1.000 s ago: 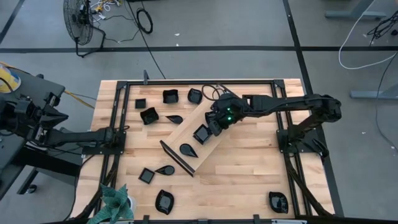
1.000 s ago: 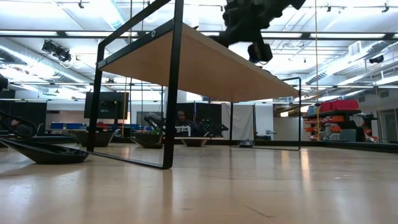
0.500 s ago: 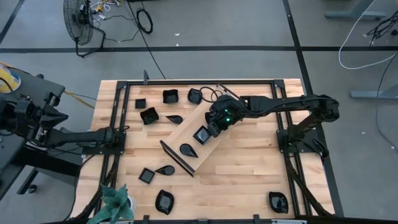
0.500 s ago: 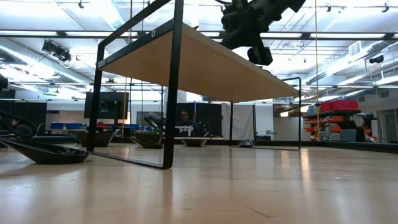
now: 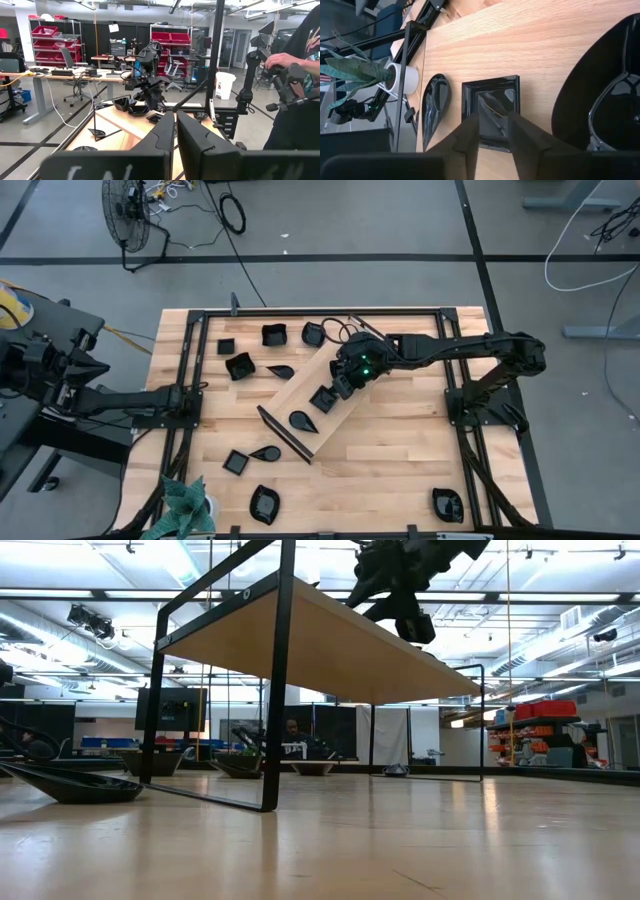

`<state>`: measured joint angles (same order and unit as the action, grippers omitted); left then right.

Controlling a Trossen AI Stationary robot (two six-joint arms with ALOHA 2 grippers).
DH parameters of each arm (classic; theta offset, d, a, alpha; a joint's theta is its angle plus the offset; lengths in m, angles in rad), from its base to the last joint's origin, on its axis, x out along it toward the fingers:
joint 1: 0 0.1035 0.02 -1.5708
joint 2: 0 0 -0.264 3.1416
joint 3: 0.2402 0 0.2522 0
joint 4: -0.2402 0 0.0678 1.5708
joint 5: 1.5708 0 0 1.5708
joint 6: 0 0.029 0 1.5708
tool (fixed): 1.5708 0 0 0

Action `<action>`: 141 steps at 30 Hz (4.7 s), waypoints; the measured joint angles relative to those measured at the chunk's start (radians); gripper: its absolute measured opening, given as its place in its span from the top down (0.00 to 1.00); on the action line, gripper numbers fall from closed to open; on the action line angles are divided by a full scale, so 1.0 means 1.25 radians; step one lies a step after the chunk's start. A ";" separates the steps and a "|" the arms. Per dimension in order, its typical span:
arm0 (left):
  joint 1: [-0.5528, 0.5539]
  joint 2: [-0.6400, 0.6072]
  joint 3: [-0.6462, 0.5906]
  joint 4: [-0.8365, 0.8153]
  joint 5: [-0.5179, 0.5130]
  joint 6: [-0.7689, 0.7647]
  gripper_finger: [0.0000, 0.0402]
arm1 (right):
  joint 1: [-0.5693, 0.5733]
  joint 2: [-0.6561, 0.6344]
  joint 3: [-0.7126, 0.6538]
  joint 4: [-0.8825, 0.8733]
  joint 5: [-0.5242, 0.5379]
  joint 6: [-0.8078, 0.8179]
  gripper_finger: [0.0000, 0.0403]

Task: Pick & Place Mini shaped plates
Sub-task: Stack the black square shaped plate on top of the black square shaped plate on the shelf, then stack the black leaf shaped bowl on top of the black leaf shaped bowl on the shelf

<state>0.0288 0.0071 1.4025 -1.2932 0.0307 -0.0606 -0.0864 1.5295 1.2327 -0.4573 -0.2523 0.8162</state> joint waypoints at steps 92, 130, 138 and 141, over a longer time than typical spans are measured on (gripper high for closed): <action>0.000 0.000 0.000 0.000 0.000 0.000 0.94 | 0.724 0.176 -0.077 -0.326 -0.029 -1.240 0.64; 0.000 0.000 0.000 0.000 0.000 0.000 0.94 | 0.695 0.266 -0.078 -0.363 -0.239 -1.203 0.64; 0.000 0.000 0.000 0.000 0.000 0.000 0.94 | 0.722 0.266 -0.078 -0.334 -0.239 -1.195 0.64; 0.000 0.000 0.000 0.000 0.000 0.000 0.94 | 0.730 0.266 -0.078 -0.311 -0.238 -1.190 0.64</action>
<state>0.0287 0.0072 1.4025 -1.2931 0.0309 -0.0605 0.8265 1.8618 1.1358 -0.8459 -0.5500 -0.6714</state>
